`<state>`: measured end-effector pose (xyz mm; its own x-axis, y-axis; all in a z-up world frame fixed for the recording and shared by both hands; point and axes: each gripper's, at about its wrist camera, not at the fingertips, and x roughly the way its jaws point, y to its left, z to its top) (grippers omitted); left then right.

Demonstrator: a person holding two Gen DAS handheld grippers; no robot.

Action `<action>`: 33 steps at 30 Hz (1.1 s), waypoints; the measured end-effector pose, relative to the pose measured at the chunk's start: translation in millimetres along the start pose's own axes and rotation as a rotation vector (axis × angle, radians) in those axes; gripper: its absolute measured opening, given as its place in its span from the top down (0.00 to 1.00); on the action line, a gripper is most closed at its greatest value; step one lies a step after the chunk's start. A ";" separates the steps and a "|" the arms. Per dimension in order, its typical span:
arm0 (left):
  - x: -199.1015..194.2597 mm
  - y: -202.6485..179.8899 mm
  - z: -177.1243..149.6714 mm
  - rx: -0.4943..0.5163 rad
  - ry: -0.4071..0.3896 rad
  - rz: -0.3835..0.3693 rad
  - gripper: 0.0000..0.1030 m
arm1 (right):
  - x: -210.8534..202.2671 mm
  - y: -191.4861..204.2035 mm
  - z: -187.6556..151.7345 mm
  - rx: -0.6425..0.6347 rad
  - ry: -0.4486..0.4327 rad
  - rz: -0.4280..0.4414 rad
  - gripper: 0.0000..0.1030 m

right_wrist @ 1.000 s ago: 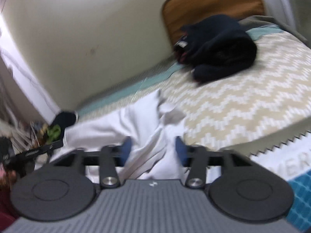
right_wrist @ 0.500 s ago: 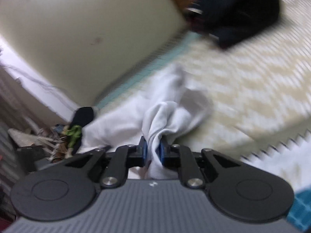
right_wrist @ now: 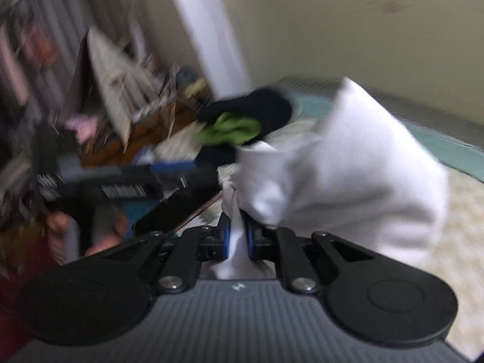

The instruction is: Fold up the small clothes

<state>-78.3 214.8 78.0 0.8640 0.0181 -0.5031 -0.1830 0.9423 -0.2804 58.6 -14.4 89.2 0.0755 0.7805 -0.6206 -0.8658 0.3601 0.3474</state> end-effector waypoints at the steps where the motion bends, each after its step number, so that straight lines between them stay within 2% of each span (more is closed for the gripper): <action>1: -4.2 7.9 0.8 -0.027 -0.006 0.018 0.20 | 23.9 -2.5 4.8 -0.012 0.035 0.013 0.86; 4: -10.5 20.7 -0.2 -0.084 -0.011 0.031 0.17 | 84.9 -17.3 2.7 -0.043 0.134 -0.014 0.84; 6: -10.6 15.7 -3.4 -0.086 -0.007 0.016 0.16 | 90.4 -31.5 1.0 0.032 0.100 0.062 0.80; 8: -10.9 9.1 -7.3 -0.064 -0.009 -0.019 0.12 | 77.7 -42.3 3.6 0.090 0.107 0.127 0.69; 9: -11.0 7.0 -7.1 -0.051 -0.010 -0.036 0.12 | 64.4 -47.2 2.5 0.086 0.086 0.150 0.69; 13: 0.9 -7.5 -5.2 -0.019 -0.007 -0.099 0.11 | 5.5 -58.0 3.1 0.074 -0.056 0.131 0.67; 15: 12.0 -18.0 -2.5 0.000 0.010 -0.110 0.11 | -12.2 -63.7 9.7 0.091 -0.133 0.065 0.68; 19: 36.0 -34.6 -3.2 0.035 0.062 -0.052 0.11 | -2.6 -77.4 25.3 0.135 -0.167 -0.056 0.68; 20: 40.6 -36.6 -5.2 0.045 0.078 -0.030 0.12 | 7.8 -83.7 28.3 0.151 -0.148 -0.071 0.68; 23: 57.1 -34.9 -16.7 0.048 0.163 0.036 0.15 | 47.6 -106.6 20.9 0.187 -0.017 -0.128 0.70; 25: 62.5 -28.8 -25.2 0.034 0.214 0.043 0.15 | 60.0 -108.4 15.2 0.154 -0.031 -0.151 0.70; 28: 59.4 -23.7 -26.3 0.022 0.222 0.050 0.12 | 61.9 -103.4 18.2 0.155 -0.013 -0.161 0.70; 31: 51.2 -24.9 -20.3 0.034 0.201 0.054 0.09 | 44.2 -102.8 11.1 0.162 -0.060 -0.125 0.68; 33: 45.7 -26.1 -16.9 0.049 0.179 0.044 0.03 | 22.4 -110.7 10.2 0.234 -0.134 -0.065 0.55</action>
<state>-42.0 185.4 48.5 0.7578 0.0042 -0.6524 -0.1921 0.9571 -0.2171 161.1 -31.6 44.0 0.2060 0.8069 -0.5537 -0.7204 0.5079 0.4722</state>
